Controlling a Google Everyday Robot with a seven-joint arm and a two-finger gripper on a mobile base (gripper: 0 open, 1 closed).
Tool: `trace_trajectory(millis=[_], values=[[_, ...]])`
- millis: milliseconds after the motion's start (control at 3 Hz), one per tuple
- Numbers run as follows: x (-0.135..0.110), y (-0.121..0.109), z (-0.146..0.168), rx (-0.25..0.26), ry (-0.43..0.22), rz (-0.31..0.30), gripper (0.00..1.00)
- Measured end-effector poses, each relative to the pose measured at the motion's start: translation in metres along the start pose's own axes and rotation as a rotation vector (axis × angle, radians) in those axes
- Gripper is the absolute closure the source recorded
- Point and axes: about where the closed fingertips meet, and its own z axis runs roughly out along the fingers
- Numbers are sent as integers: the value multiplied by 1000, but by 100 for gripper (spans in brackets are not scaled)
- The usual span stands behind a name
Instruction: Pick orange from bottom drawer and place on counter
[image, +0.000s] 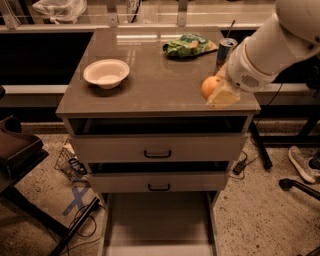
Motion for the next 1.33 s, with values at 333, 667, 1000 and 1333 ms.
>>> trace_trajectory(millis=[333, 667, 1000, 1333], values=[[-31, -27, 21, 50, -44, 34, 100], [-50, -39, 68, 55, -125, 30, 100], [-55, -45, 74, 73, -148, 27, 100], [-56, -45, 74, 72, -146, 25, 100]])
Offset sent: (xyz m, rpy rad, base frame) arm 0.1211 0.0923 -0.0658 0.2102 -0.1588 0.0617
